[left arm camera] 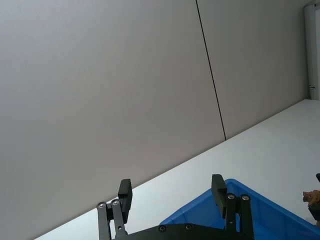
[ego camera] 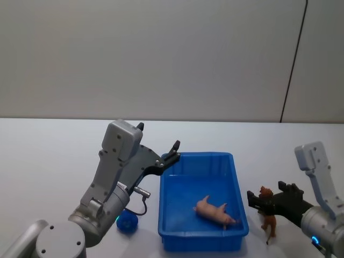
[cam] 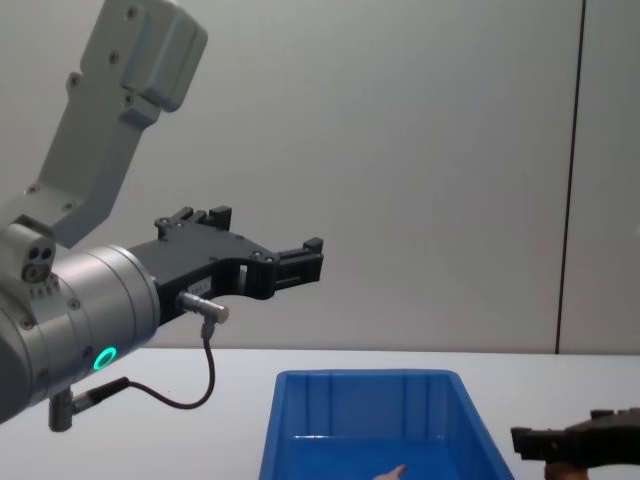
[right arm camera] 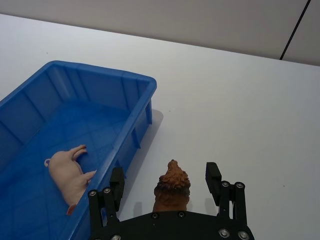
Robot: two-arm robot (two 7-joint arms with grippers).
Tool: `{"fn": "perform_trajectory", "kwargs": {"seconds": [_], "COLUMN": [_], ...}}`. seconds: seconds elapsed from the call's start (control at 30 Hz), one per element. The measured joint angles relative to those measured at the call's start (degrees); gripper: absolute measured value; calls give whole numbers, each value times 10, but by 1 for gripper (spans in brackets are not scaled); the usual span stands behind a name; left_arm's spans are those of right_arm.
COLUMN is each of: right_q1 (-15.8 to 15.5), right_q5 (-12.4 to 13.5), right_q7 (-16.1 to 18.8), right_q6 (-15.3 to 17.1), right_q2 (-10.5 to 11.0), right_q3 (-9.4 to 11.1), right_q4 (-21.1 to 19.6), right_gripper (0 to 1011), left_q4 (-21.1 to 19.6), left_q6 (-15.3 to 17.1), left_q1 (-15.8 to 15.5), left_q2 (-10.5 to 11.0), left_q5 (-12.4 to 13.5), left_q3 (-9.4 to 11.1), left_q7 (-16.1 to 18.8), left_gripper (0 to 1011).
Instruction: Pick up the two dolls from the table and place them into the box.
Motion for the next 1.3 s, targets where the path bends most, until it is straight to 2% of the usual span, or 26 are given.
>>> {"fn": "perform_trajectory", "kwargs": {"seconds": [0.33,0.5,0.57,0.6,0.67,0.7,0.73,0.8,1.0,1.3], "right_q1": [14,18,20,21,23,23,24,24,25,20], "right_q5": [-4,-5,-5,-6,-8,-9,-10,-13,-26,-46], "right_q7": [3,2,1,-1,-4,-6,-7,-10,-24,-36], "right_q6": [21,27,30,31,31,31,31,29,14,-20], "right_q2": [-11,-14,-16,-18,-19,-20,-20,-21,-23,-23], "right_q3": [-6,-8,-9,-10,-11,-11,-11,-12,-15,-17], "right_q4": [24,32,36,38,41,42,43,44,47,34], "right_gripper": [998,908,831,831,736,736,678,641,433,418], "left_q4": [0,0,0,0,0,0,0,0,0,0], "left_q6": [0,0,0,0,0,0,0,0,0,0], "left_q1": [0,0,0,0,0,0,0,0,0,0], "left_q2": [0,0,0,0,0,0,0,0,0,0], "left_q5": [0,0,0,0,0,0,0,0,0,0], "left_q3": [0,0,0,0,0,0,0,0,0,0], "left_q7": [0,0,0,0,0,0,0,0,0,0], "left_gripper": [1001,1001,1001,1001,1001,1001,1001,1001,1001,1001]}}
